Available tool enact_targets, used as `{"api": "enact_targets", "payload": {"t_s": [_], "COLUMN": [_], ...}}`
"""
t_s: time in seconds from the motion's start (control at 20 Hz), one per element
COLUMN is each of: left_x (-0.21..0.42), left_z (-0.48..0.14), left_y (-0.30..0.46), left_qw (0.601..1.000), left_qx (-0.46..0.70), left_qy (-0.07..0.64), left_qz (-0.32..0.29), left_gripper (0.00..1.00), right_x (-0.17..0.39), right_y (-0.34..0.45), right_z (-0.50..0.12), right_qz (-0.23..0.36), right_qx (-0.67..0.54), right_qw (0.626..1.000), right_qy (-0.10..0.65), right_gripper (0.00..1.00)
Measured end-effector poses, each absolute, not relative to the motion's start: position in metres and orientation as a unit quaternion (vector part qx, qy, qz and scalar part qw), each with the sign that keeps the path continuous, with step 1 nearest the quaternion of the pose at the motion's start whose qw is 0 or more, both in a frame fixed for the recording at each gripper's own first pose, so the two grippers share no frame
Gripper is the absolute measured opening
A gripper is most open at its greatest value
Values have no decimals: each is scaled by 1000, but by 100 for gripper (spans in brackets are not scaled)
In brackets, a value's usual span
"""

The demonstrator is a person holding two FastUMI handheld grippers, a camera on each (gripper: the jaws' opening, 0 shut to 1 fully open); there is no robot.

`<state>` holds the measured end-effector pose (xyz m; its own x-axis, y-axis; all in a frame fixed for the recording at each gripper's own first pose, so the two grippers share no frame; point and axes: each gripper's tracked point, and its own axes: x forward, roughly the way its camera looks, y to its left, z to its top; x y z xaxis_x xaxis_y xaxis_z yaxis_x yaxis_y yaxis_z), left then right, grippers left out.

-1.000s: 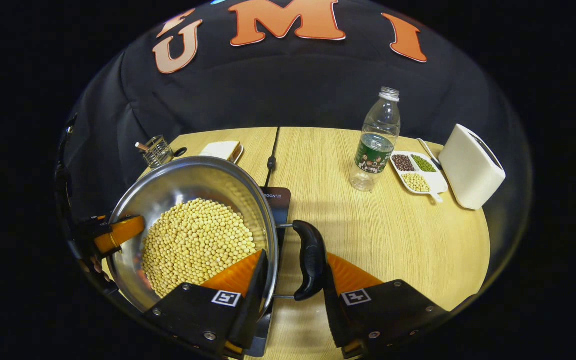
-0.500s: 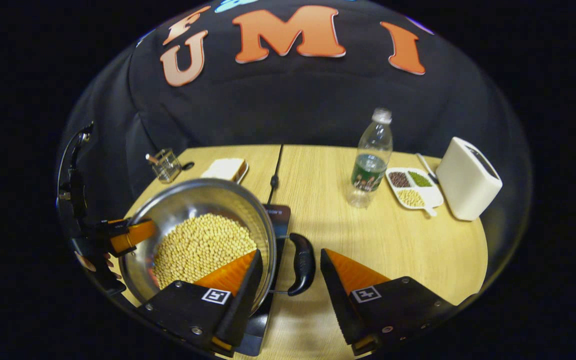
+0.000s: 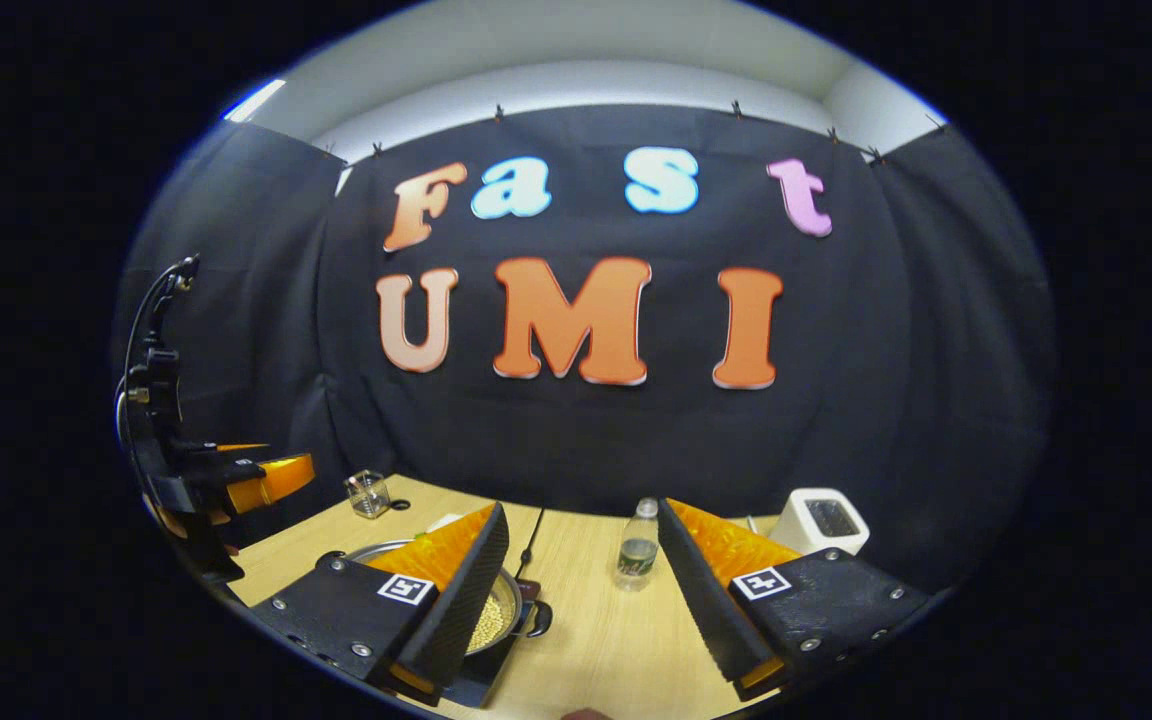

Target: First push the handle of the pot to place it horizontally, then grasp the pot with both hands and set it on the induction cooktop.

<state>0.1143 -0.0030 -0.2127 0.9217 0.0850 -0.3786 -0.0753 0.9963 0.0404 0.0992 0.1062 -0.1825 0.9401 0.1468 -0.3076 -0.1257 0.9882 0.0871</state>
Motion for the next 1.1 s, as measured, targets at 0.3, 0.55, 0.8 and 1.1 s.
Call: {"api": "enact_targets", "payload": {"t_s": [0.3, 0.55, 0.8, 1.1], "left_x": [62, 36, 13, -4], "left_z": [-77, -36, -2, 22], "left_y": [-39, -39, -24, -12], "left_qw": [994, 997, 997, 997], "left_qx": [-14, 0, 38, 40], "left_qy": [108, 76, 46, 18], "left_qz": [12, 14, 47, 65], "left_gripper": [96, 96, 96, 96], "right_x": [46, 28, 20, 3], "right_y": [51, 9, -25, -65], "right_z": [-78, -43, -34, -28], "right_qz": [60, 27, 17, 12], "right_qx": [33, 4, -15, -16], "right_qw": [993, 998, 998, 996], "right_qy": [92, 61, 66, 84], "right_gripper": [93, 98, 95, 95]}}
